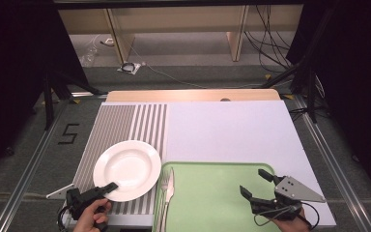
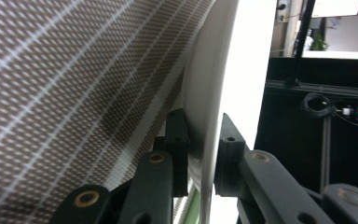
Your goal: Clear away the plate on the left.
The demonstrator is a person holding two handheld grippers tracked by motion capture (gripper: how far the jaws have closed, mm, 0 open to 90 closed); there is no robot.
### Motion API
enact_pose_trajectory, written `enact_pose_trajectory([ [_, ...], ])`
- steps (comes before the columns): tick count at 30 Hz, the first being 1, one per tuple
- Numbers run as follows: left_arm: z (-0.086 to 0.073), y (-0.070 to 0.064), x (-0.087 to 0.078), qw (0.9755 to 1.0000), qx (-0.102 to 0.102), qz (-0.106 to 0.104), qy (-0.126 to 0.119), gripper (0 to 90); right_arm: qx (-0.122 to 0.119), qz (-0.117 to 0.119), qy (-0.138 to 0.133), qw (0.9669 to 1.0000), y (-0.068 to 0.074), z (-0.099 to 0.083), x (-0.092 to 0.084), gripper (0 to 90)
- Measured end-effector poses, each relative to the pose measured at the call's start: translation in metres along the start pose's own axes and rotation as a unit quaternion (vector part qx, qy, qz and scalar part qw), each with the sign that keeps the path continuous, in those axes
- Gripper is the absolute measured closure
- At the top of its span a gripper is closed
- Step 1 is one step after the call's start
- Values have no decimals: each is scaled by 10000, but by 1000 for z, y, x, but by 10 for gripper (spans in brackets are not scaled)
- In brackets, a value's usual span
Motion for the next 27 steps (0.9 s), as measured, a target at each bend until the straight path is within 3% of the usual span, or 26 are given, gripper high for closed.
enact_pose_trajectory([
  [11,-10,-10,2,9994,107,-249,227,789,-6,4,5,10000,0,0,0,199],
  [27,-30,-16,10,9970,230,-350,647,788,-3,1,24,10000,0,-1,0,199],
])
Point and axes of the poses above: each handheld gripper's, and its own axes: x roughly forward along the jaws, z roughly out of its top, y roughly to its left, the point moved 9 cm from there along x, roughly forward along the jaws, and after that the axes turned 9 degrees about -x, right-handed, at the moved point
